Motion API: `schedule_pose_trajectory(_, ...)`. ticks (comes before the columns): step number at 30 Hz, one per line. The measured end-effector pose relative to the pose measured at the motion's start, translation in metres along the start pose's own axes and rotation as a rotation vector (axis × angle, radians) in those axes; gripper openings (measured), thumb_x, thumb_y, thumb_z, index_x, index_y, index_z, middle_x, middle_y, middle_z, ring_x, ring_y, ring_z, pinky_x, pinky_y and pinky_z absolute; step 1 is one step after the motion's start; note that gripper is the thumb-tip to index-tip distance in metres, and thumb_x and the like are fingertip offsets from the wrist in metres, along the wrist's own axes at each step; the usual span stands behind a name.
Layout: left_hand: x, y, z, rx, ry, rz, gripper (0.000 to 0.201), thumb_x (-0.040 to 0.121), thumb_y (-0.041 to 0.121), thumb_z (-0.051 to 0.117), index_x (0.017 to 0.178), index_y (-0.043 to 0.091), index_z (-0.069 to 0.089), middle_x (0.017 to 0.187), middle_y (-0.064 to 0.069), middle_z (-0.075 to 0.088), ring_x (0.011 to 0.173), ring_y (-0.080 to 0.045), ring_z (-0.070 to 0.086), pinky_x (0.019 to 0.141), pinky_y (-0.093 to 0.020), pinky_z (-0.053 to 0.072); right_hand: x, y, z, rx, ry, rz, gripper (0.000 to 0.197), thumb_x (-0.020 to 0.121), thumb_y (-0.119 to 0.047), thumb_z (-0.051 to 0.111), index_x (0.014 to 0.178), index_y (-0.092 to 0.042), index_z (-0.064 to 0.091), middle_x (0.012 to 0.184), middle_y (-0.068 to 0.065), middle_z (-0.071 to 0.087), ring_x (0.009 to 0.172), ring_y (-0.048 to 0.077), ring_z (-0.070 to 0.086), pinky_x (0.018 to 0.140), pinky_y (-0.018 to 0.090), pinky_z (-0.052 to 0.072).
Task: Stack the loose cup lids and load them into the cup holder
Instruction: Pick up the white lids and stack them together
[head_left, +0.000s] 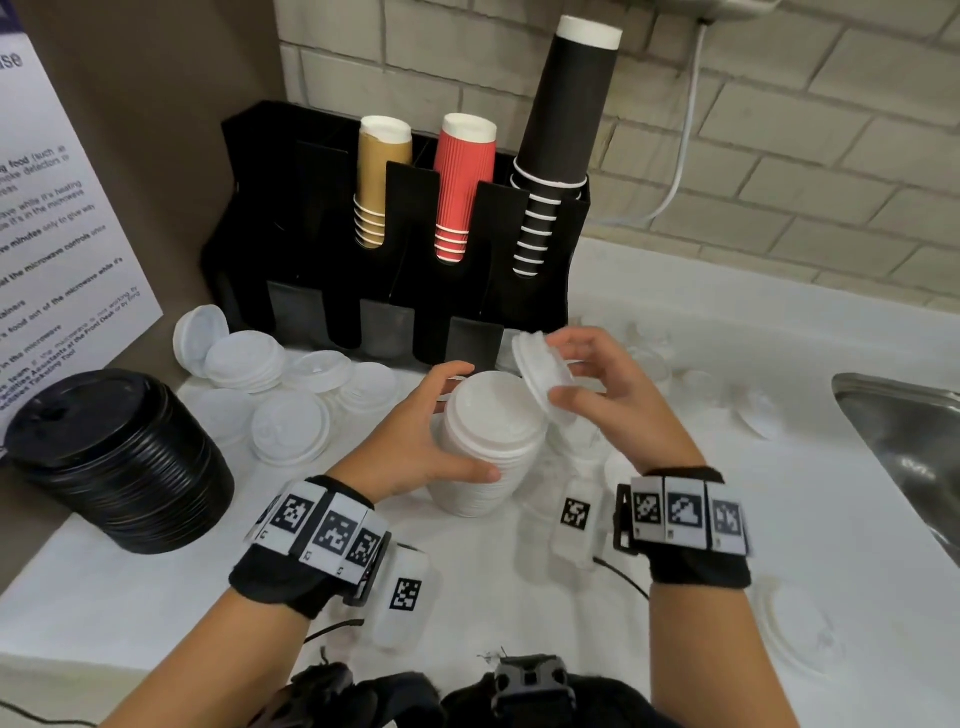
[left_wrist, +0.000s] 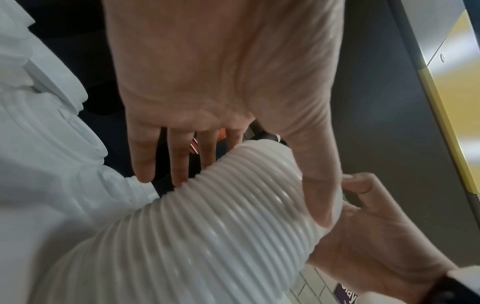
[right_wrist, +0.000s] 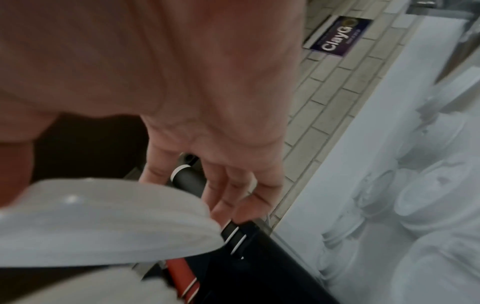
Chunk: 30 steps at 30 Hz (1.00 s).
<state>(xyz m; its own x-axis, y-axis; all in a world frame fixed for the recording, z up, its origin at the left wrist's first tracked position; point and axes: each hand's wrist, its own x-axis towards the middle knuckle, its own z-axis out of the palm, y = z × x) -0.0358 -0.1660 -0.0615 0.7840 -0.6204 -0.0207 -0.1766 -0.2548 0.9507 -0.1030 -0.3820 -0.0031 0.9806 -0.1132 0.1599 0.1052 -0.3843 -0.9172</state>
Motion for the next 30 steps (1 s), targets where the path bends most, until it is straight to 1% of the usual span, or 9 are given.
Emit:
schedule_pose_trajectory(4, 0.0, 0.0, 0.001, -0.01, -0.003, 0.004, 0.085, 0.06, 0.031, 0.091, 0.12, 0.059, 0.038, 0.123, 0.032, 0.047, 0.113, 0.016, 0.042, 0.086, -0.015, 0.037, -0.01, -0.004, 0.013, -0.099, -0.03, -0.022, 0.04, 0.071, -0.026, 0.069, 0.108, -0.039, 0.061, 0.11, -0.016, 0.059, 0.1, 0.001, 0.052, 0.071, 0.011, 0.043)
schedule_pose_trajectory(7, 0.0, 0.001, 0.002, -0.015, 0.004, 0.004, 0.084, 0.06, 0.031, 0.091, 0.121, 0.057, 0.04, 0.122, 0.031, 0.049, 0.111, 0.016, 0.044, 0.084, -0.014, 0.038, -0.011, -0.007, 0.022, -0.203, -0.064, -0.043, 0.043, 0.074, -0.021, 0.076, 0.11, -0.036, 0.061, 0.117, -0.013, 0.056, 0.105, 0.0, 0.049, 0.077, 0.003, 0.036)
schedule_pose_trajectory(9, 0.0, 0.001, 0.002, -0.021, 0.007, 0.007, 0.083, 0.06, 0.03, 0.091, 0.123, 0.053, 0.042, 0.118, 0.031, 0.052, 0.108, 0.019, 0.046, 0.083, -0.014, 0.039, -0.01, -0.011, 0.028, -0.272, -0.078, -0.052, 0.046, 0.073, -0.017, 0.077, 0.112, -0.037, 0.062, 0.117, -0.014, 0.054, 0.112, 0.002, 0.045, 0.083, 0.005, 0.033)
schedule_pose_trajectory(11, 0.0, 0.002, 0.002, -0.027, 0.008, 0.005, 0.082, 0.059, 0.03, 0.091, 0.121, 0.053, 0.043, 0.113, 0.036, 0.053, 0.106, 0.02, 0.046, 0.082, -0.015, 0.04, -0.007, -0.015, 0.031, -0.315, -0.091, -0.042, 0.048, 0.072, -0.017, 0.077, 0.112, -0.038, 0.062, 0.12, -0.009, 0.052, 0.119, 0.008, 0.042, 0.089, 0.011, 0.033)
schedule_pose_trajectory(15, 0.0, 0.002, 0.003, -0.024, 0.012, 0.007, 0.08, 0.06, 0.03, 0.091, 0.117, 0.057, 0.042, 0.111, 0.042, 0.051, 0.104, 0.022, 0.047, 0.075, -0.008, 0.043, -0.005, -0.022, 0.035, -0.385, -0.13, -0.046, 0.049, 0.07, -0.018, 0.077, 0.112, -0.039, 0.062, 0.118, -0.006, 0.05, 0.119, 0.013, 0.04, 0.096, 0.018, 0.032)
schedule_pose_trajectory(18, 0.0, 0.001, 0.003, -0.029, 0.014, 0.012, 0.079, 0.06, 0.029, 0.091, 0.117, 0.055, 0.044, 0.111, 0.041, 0.052, 0.103, 0.02, 0.048, 0.073, 0.0, 0.042, -0.005, -0.024, 0.036, -0.427, -0.17, -0.037, 0.05, 0.069, -0.021, 0.078, 0.114, -0.039, 0.062, 0.118, -0.006, 0.047, 0.118, 0.015, 0.038, 0.095, 0.019, 0.032)
schedule_pose_trajectory(24, 0.004, 0.001, 0.004, -0.032, 0.019, 0.014, 0.078, 0.057, 0.028, 0.092, 0.118, 0.049, 0.047, 0.11, 0.036, 0.056, 0.102, 0.018, 0.051, 0.073, -0.001, 0.042, -0.003, -0.025, 0.036, -0.45, -0.204, -0.029, 0.054, 0.069, -0.019, 0.08, 0.117, -0.037, 0.062, 0.12, -0.006, 0.045, 0.12, 0.014, 0.036, 0.103, 0.026, 0.033)
schedule_pose_trajectory(27, 0.005, 0.002, 0.003, -0.025, 0.018, 0.003, 0.08, 0.056, 0.03, 0.092, 0.118, 0.049, 0.047, 0.113, 0.029, 0.057, 0.102, 0.017, 0.051, 0.074, -0.008, 0.044, -0.003, -0.023, 0.033, -0.44, -0.248, -0.025, 0.056, 0.069, -0.023, 0.082, 0.118, -0.04, 0.06, 0.122, -0.007, 0.045, 0.12, 0.013, 0.036, 0.103, 0.025, 0.034)
schedule_pose_trajectory(30, 0.004, 0.003, 0.0, -0.018, -0.009, -0.013, 0.086, 0.057, 0.025, 0.094, 0.122, 0.049, 0.043, 0.119, 0.026, 0.054, 0.106, 0.016, 0.049, 0.083, -0.012, 0.041, -0.001, -0.017, 0.015, -0.352, -0.236, -0.077, 0.056, 0.071, -0.035, 0.082, 0.121, -0.04, 0.058, 0.121, -0.014, 0.052, 0.115, 0.004, 0.043, 0.093, 0.009, 0.036)
